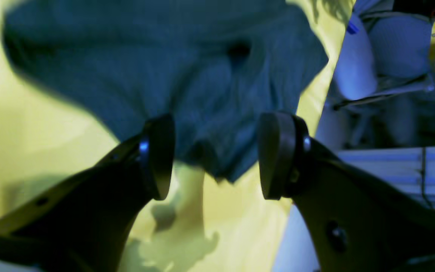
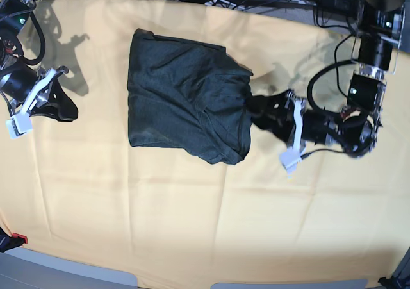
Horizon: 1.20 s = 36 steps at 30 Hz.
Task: Fold the T-shirt properly
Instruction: 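Pinch the loose fabric at the bundle edge with the left gripper and tuck it under, then move the left gripper to the bundle's other side and tuck the fabric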
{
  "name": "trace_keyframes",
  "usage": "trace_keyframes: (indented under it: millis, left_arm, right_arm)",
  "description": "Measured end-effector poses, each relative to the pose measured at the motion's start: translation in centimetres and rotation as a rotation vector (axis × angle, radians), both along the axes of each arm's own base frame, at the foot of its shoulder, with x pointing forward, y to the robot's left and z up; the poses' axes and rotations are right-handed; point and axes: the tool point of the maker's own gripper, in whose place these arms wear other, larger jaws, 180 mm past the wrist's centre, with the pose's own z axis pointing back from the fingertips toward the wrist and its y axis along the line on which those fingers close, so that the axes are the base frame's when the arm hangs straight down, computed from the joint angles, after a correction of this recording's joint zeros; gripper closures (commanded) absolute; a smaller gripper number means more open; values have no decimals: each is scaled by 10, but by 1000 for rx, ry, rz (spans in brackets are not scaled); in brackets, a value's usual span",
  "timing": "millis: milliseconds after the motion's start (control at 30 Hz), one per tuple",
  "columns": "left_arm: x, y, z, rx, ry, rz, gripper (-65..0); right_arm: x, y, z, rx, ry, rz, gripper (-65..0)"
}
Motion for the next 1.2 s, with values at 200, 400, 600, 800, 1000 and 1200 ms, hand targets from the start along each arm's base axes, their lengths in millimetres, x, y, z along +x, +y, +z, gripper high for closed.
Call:
trace_keyframes:
  millis: [200,400,600,800,1000,1200]
  left_arm:
    - [-45,-16,-9,-29,13,-80,-364]
    - [-83,-28,-12,-54,-29,-184,-364]
    - [-89,-18,-34,54,-29,-187,-364]
    - [-69,-1,-56,219,-129,-142,-141]
    - [-72,-3,-54,201,-116,-143,0]
    - [-87,-22,-22,68,-109,-216,0]
  right_arm:
    - [1,0,2,4,-9,-3,-66]
    - [1,0,2,4,-10,-2,-66]
    - [1,0,2,4,-10,-2,-66]
    - [1,0,2,4,-9,-2,-65]
    - [1,0,2,5,-11,-2,-65]
    - [1,0,2,5,-10,-2,-65]
